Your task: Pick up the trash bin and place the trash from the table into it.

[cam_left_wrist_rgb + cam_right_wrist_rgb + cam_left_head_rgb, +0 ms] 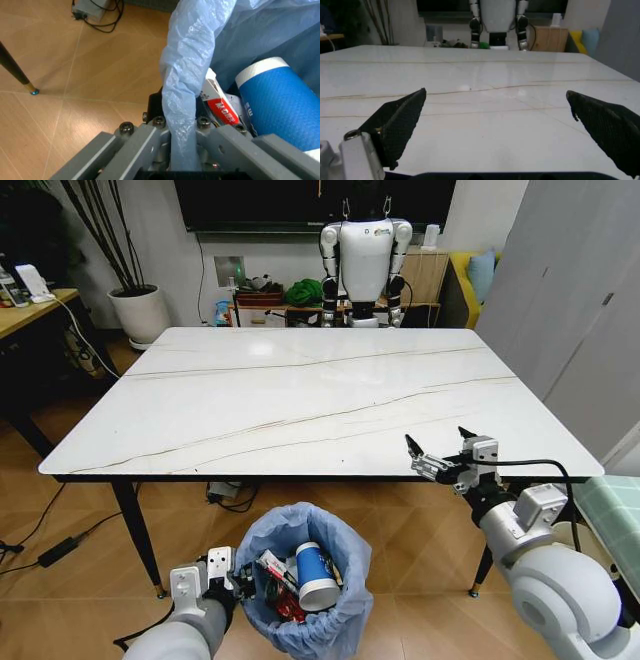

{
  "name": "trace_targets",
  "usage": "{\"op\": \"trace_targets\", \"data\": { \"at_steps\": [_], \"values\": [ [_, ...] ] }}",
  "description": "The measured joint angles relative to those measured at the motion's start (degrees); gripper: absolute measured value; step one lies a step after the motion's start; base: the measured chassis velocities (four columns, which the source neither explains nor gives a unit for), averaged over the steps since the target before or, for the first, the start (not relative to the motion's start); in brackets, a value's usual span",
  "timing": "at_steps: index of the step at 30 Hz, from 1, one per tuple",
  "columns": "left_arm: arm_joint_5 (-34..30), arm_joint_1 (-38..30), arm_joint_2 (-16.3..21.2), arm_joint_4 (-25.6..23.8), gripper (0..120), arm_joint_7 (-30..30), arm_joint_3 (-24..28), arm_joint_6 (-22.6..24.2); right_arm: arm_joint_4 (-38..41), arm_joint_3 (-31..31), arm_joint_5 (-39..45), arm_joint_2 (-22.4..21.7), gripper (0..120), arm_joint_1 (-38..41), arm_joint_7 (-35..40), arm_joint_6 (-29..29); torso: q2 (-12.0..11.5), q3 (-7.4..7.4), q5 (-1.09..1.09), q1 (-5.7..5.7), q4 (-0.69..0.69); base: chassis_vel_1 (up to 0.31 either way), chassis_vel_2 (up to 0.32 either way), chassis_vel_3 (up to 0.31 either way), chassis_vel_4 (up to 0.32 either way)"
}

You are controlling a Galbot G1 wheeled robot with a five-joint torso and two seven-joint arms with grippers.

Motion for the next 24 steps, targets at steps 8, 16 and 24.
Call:
{"op": "trace_targets", "data": {
  "at_steps": [8,16,24],
  "values": [
    [0.0,0.3,0.6,-0.4,0,0.2,-1.1,0.0,1.0,2.1,-3.7,7.1,100,-6.6,-0.2,2.8,0.0,0.00,-0.02,0.00,0.00,0.000,0.000,0.000,0.000],
    [0.0,0.3,0.9,-0.6,0,0.7,-1.7,0.0,0.5,3.9,-6.0,9.1,100,-11.8,-0.5,7.3,0.0,0.00,-0.01,0.00,0.00,0.000,0.000,0.000,0.000],
    [-0.1,0.4,1.2,-1.1,0,1.1,-2.4,0.0,-0.6,3.9,-8.3,11.1,100,-14.7,-2.7,11.0,0.0,0.00,-0.01,0.00,0.00,0.000,0.000,0.000,0.000]
  ]
}}
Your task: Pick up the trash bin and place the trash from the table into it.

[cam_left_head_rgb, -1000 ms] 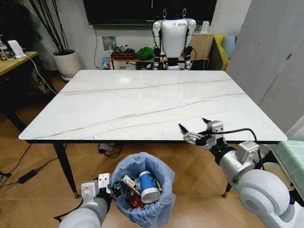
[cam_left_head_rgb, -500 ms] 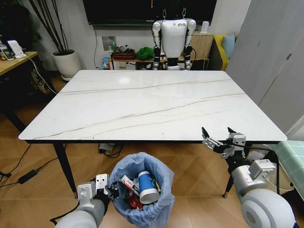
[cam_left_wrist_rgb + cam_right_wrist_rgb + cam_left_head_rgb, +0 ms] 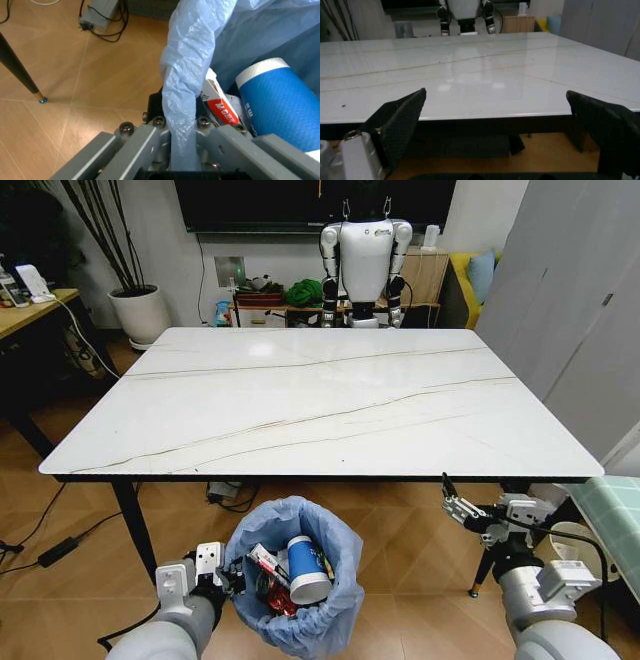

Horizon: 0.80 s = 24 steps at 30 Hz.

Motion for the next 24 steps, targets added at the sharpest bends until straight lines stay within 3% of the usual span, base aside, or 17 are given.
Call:
{"op": "trace_targets", "data": {
  "at_steps": [17,24],
  "values": [
    [0.1,1.5,0.1,-1.3,0,0.2,-1.2,0.0,1.3,-0.8,-2.5,2.9,100,-2.3,-1.0,1.7,0.0,-0.02,0.00,-0.02,0.01,0.000,0.000,0.000,0.000],
    [0.0,1.3,0.5,-1.4,0,0.1,-1.2,0.0,1.6,-1.1,-2.9,3.3,100,-2.3,-1.0,1.7,-1.3,-0.66,0.00,-0.61,0.00,0.000,0.000,0.000,0.000]
  ]
}}
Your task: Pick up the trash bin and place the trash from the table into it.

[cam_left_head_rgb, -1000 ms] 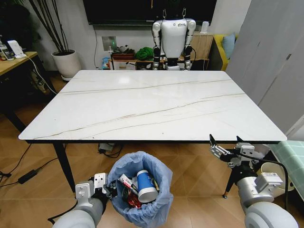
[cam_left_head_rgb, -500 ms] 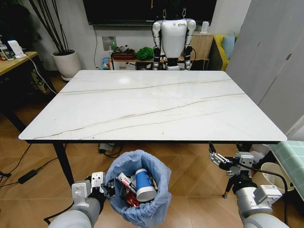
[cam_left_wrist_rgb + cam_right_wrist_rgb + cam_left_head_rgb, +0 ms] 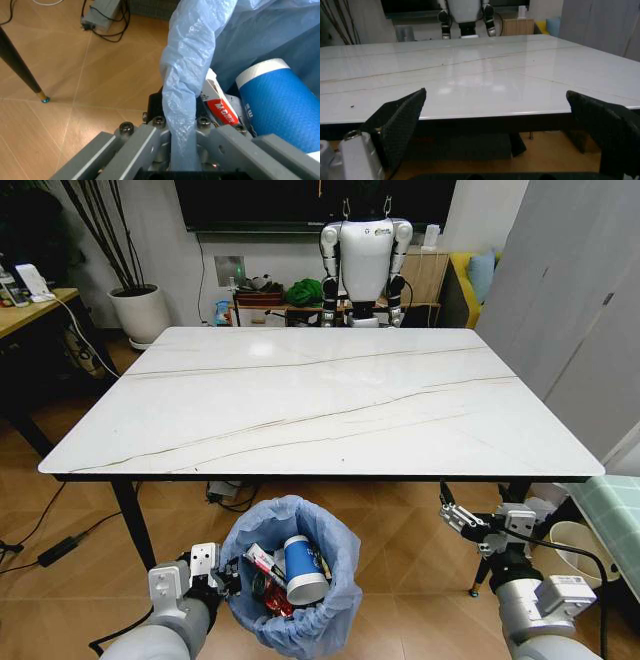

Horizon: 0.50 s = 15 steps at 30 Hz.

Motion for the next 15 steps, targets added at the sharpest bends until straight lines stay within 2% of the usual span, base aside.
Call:
{"op": "trace_targets", "data": {
  "at_steps": [15],
  "values": [
    [0.0,0.4,0.1,-0.2,0,-0.2,0.0,0.0,0.1,-1.1,-1.2,0.3,100,-0.4,0.0,0.1,-4.4,-2.54,0.00,-1.87,0.00,0.000,0.000,0.000,0.000]
  ]
}}
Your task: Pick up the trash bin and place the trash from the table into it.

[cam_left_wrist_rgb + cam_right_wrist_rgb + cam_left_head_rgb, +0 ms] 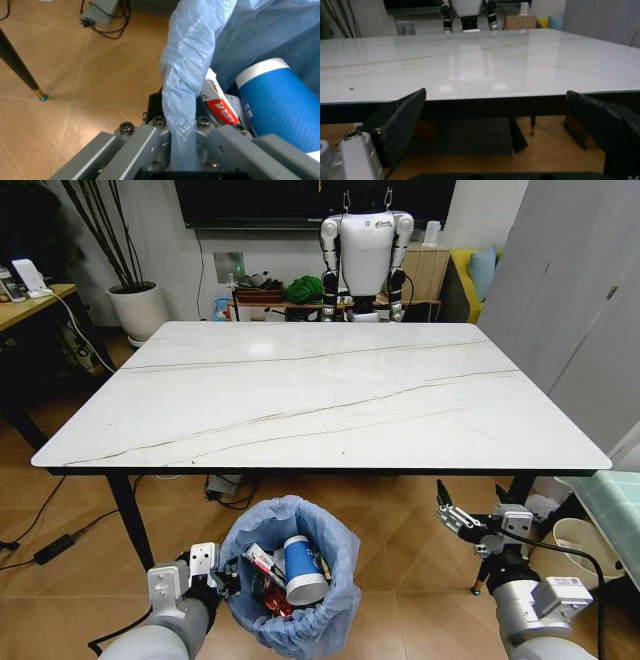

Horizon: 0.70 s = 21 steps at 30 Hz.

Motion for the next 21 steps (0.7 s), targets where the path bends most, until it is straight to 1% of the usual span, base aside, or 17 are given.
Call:
{"op": "trace_targets", "data": {
  "at_steps": [2,7,10,21],
  "values": [
    [0.1,0.3,0.0,-0.1,0,0.0,-0.1,0.0,-0.1,-0.3,-0.6,0.3,100,-0.1,0.0,0.2,-0.8,-0.45,0.00,-0.39,0.00,0.000,0.000,0.000,0.000],
    [0.1,0.4,0.2,-0.2,0,0.0,-0.3,0.0,-0.2,-0.8,-1.2,0.5,100,-0.4,0.0,0.5,-1.8,-0.94,0.00,-0.82,0.00,0.000,0.000,0.000,0.000],
    [0.1,0.7,0.3,-0.2,0,0.0,-0.7,0.0,-0.3,-1.0,-1.4,0.7,100,-0.4,0.0,0.6,-2.7,-1.49,0.00,-1.23,0.00,0.000,0.000,0.000,0.000],
    [0.2,1.3,0.9,1.3,0,2.3,-4.0,0.0,-0.9,-1.2,-2.7,1.5,100,-0.8,0.0,1.6,-5.7,-3.22,0.00,-2.51,0.00,0.000,0.000,0.000,0.000]
  ]
}}
